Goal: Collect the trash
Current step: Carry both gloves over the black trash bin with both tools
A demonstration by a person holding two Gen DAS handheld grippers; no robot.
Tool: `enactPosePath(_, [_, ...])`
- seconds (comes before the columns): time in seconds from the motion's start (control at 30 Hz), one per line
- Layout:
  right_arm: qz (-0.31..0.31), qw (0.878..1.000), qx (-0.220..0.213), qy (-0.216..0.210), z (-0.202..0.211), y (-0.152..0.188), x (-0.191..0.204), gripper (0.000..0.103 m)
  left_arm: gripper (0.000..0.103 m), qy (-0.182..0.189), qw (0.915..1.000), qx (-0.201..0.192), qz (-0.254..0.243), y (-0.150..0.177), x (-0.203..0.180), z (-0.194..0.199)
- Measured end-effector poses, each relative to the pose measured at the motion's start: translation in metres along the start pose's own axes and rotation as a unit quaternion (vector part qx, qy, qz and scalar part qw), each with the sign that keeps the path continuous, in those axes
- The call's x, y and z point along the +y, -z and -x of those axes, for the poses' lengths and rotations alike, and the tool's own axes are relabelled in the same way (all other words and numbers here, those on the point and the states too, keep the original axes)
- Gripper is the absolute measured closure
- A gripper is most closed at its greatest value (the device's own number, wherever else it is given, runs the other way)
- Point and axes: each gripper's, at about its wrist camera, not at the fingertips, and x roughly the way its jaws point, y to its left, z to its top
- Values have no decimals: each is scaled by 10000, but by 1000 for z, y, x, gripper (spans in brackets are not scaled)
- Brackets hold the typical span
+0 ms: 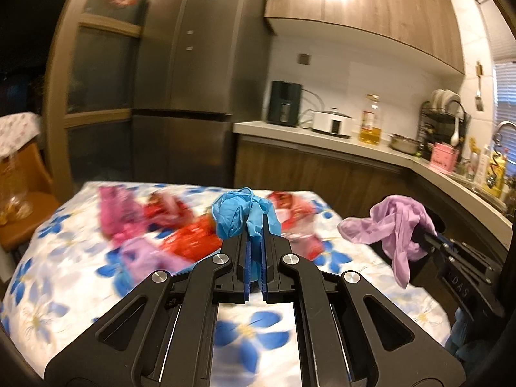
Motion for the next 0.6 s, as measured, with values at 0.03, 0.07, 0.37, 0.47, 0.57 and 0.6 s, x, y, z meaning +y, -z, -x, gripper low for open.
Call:
enactPosePath(0.03, [-27, 9999, -60, 140, 1, -4, -11, 98, 99, 106, 9999, -17, -56, -3, -10, -6])
enactPosePath(0.07, [-47, 9997, -97, 221, 2, -6, -17, 98, 99, 197, 9997, -30, -111, -6, -20, -11])
enactPosePath(0.37, [-330, 9902, -514, 1260, 5, -32, -100, 98, 99, 1105, 9918, -106, -638, -26, -120, -71])
enactPosePath(0.47, [-365, 9856, -650, 1520, 5, -40, -121, 98, 99, 1434, 9870, -159, -706, -31, -153, -91])
enactPosePath(0.57, [-399, 9811, -749, 1739, 3, -47, -140, 98, 99, 1725, 9820, -241, -736, -37, -180, -104])
enactPosePath(0.6, [-416, 9799, -762, 1797, 2, -49, -146, 98, 99, 1836, 9800, -248, -727, -39, -190, -110])
